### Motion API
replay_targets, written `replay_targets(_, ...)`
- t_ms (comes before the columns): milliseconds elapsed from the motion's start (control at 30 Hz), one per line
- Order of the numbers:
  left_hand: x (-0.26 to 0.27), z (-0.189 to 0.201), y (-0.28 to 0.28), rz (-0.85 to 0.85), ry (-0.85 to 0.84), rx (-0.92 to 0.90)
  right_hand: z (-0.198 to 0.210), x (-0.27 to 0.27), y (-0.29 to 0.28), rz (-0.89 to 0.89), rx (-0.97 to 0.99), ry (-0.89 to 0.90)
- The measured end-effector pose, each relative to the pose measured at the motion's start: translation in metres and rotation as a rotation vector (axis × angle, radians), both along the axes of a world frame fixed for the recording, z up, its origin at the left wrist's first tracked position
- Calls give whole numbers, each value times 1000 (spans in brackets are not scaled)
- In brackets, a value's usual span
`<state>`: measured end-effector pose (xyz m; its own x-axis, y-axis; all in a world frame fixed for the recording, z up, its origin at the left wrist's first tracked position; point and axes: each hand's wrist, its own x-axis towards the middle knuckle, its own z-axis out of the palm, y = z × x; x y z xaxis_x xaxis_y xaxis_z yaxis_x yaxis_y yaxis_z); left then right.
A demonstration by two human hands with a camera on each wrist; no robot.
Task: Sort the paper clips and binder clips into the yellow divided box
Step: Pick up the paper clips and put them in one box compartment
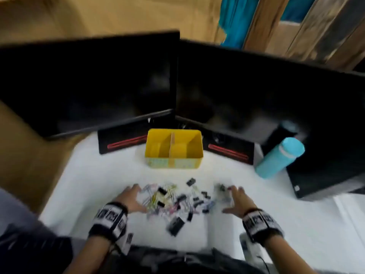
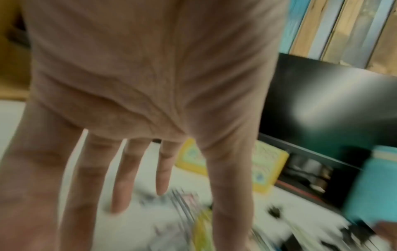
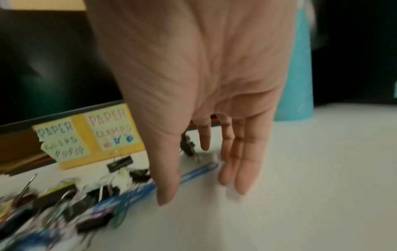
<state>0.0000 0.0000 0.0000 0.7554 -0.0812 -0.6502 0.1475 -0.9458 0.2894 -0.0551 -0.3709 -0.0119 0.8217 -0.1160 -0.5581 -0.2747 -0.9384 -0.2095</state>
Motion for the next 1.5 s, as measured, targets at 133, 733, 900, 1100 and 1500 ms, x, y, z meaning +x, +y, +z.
replay_targets(133,-7,2,-32,-7,-55,-21,-5,14,31,-99,126,-127)
replay_targets(733,-26,-19,-32,16,-276,-159,0,12,100,336,406,-318)
replay_targets(900,-25,-23,-39,-32,-365,-169,-12,23,79,149,257,-360)
replay_targets(1100,-20,-28,-27,8,-390,-254,-13,12,98,210,251,-248)
replay_targets(1500,65,76,-44,110,-745,-665,-17,-16,45,182,320,-254)
